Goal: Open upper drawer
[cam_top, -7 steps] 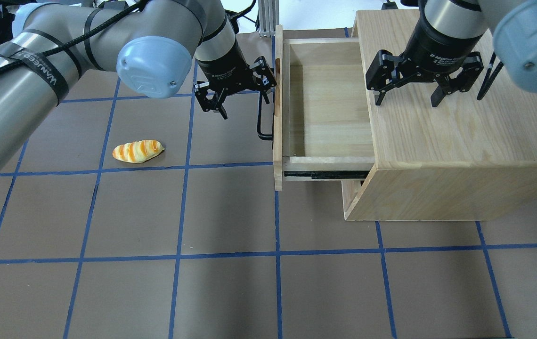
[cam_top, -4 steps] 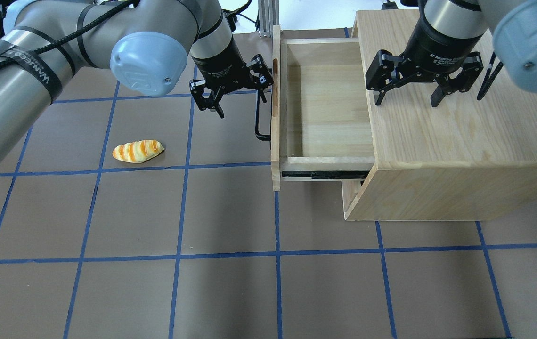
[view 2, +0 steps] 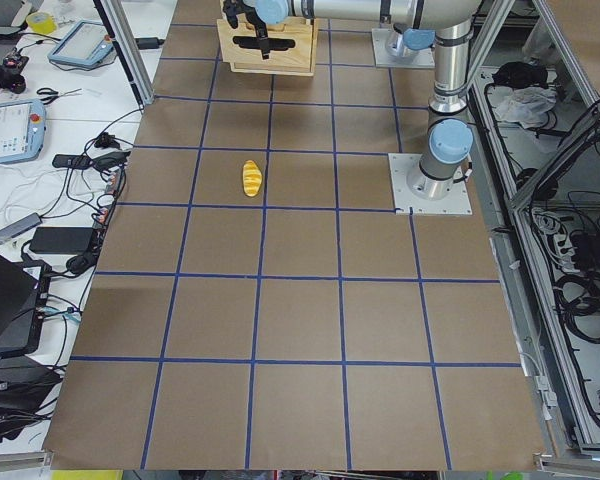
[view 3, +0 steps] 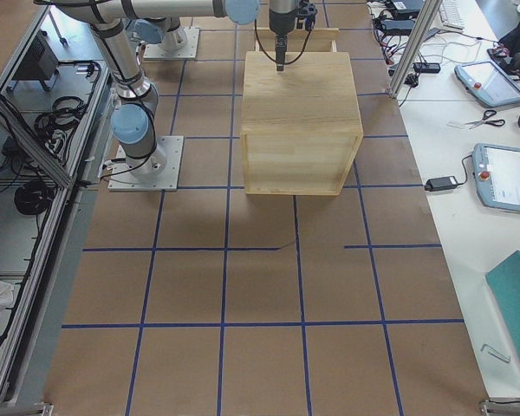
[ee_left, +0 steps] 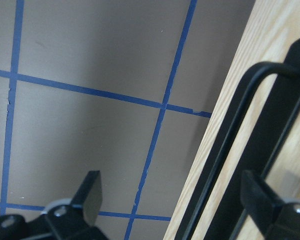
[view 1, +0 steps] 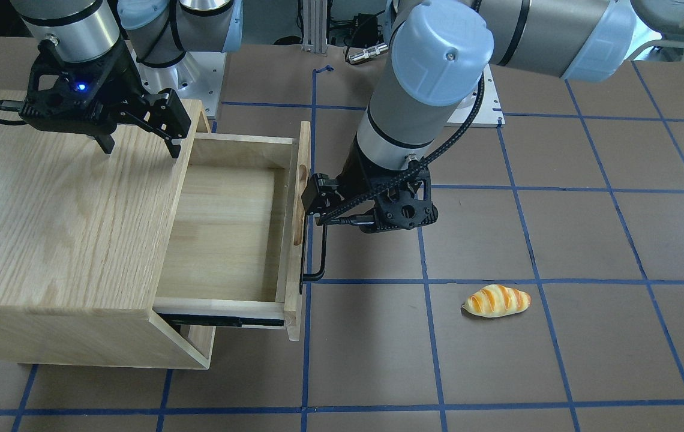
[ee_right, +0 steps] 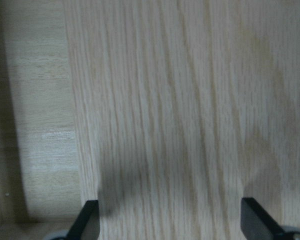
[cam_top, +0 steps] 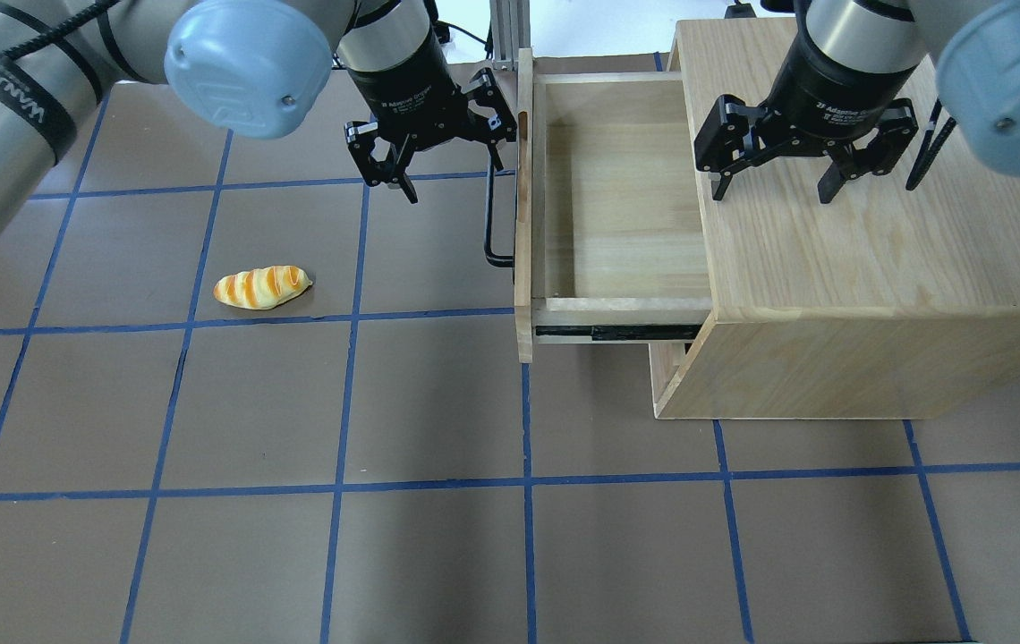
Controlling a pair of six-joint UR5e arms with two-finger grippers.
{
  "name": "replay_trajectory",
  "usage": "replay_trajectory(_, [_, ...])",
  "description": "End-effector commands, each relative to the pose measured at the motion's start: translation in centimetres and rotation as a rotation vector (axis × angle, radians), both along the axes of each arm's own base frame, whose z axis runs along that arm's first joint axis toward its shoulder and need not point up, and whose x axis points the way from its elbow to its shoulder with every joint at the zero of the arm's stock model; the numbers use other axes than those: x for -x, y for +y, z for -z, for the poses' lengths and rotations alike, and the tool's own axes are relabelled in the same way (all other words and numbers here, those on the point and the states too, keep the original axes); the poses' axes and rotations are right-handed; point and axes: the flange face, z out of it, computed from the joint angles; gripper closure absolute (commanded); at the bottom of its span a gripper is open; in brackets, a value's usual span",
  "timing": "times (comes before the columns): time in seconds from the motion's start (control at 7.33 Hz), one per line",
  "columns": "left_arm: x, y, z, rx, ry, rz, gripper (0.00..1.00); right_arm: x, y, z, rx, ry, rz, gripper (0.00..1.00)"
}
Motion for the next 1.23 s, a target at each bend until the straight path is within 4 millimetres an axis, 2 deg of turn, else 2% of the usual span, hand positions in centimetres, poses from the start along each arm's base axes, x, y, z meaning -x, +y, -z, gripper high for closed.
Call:
replay_trajectory(0.0, [-3.1,-0.5,-3.4,0.061,-0.064,0.063,0.0,0.0,0.0,0.0,0.0,-0.001,0.0,0.0])
replay_trajectory(0.14, [-5.3,-0.8,-4.3,0.092,-0.071,0.15,0.0,0.0,0.0,0.0,0.0,0.001,0.0,0.0])
replay_trajectory(0.41, [-12.6,-0.8,-5.8,0.097,-0.196,0.251,0.0,0.0,0.0,0.0,0.0,-0.001,0.0,0.0])
replay_trajectory(0.55, [-16.0,0.0,-5.6,0.051,-0.258,0.308,0.0,0.0,0.0,0.0,0.0,-0.001,0.0,0.0])
replay_trajectory(0.68, [-17.7,1.2,-7.0,0.063,-0.274,0.291,0.0,0.0,0.0,0.0,0.0,0.001,0.0,0.0])
replay_trajectory(0.82, [-18.3,2.3,-6.9,0.055,-0.266,0.28,0.0,0.0,0.0,0.0,0.0,0.001,0.0,0.0])
replay_trajectory(1.09, [-17.9,3.9,-6.1,0.051,-0.267,0.27,0.0,0.0,0.0,0.0,0.0,0.001,0.0,0.0])
